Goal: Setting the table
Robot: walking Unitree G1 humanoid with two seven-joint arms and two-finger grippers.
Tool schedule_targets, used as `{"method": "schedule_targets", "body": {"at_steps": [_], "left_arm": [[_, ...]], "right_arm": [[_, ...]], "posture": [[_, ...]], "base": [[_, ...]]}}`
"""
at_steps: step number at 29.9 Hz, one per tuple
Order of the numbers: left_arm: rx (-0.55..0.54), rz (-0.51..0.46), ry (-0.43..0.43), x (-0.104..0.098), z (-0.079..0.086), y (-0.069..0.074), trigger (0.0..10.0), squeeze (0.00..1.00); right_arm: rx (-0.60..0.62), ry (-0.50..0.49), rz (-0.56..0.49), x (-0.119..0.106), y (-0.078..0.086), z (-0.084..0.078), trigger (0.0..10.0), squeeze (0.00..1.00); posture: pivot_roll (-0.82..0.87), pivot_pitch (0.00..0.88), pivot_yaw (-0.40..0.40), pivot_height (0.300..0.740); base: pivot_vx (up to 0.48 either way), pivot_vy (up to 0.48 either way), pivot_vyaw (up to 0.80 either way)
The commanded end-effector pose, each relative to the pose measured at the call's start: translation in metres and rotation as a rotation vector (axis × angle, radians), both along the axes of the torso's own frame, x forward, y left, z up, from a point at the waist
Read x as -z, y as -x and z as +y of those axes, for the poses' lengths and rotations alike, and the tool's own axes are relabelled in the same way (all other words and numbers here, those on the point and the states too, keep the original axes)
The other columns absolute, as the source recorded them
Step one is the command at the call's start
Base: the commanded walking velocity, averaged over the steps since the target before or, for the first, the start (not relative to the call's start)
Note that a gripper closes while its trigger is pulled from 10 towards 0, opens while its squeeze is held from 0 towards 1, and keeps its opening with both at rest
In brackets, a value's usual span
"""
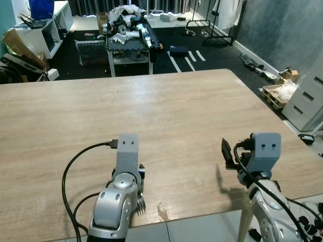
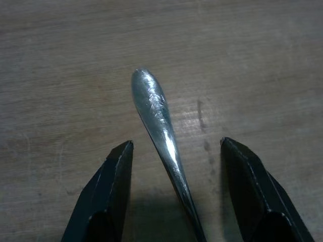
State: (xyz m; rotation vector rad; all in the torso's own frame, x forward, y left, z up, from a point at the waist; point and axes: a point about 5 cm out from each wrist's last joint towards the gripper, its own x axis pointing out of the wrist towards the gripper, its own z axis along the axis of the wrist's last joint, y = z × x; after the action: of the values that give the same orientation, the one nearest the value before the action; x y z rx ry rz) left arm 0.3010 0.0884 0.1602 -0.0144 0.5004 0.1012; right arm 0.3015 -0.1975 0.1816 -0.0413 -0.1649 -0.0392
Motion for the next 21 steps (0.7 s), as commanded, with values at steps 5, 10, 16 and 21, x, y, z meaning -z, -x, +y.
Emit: {"method": "schedule_targets", "body": {"at_steps": [5, 10, 16, 21], "left_arm": [[-0.008, 0.197, 0.069, 0.040, 0.004, 0.005, 0.0, 0.00], [0.024, 0.241, 0.003, 0.054, 0.025, 0.006, 0.0, 0.00], [0.135, 0.279, -0.053, 0.065, 0.042, 0.008, 0.0, 0.00], [0.242, 0.305, -0.111, 0.073, 0.065, 0.005, 10.0, 0.00]], "right_arm": [[0.000, 0.003, 0.019, 0.005, 0.001, 0.000, 10.0, 0.00], [0.004, 0.001, 0.017, 0.005, 0.001, 0.000, 10.0, 0.00], [0.006, 0.000, 0.015, 0.005, 0.001, 0.000, 10.0, 0.00], [0.008, -0.002, 0.016, 0.006, 0.001, 0.000, 10.0, 0.00]], "posture": [[-0.01, 0.118, 0.065, 0.740], [0.00, 0.113, 0.072, 0.740], [0.00, 0.113, 0.072, 0.740], [0.00, 0.113, 0.072, 0.740]], "base": [[0.000, 0.000, 0.00], [0.000, 0.000, 0.00], [0.000, 0.000, 0.00], [0.000, 0.000, 0.00]]}}
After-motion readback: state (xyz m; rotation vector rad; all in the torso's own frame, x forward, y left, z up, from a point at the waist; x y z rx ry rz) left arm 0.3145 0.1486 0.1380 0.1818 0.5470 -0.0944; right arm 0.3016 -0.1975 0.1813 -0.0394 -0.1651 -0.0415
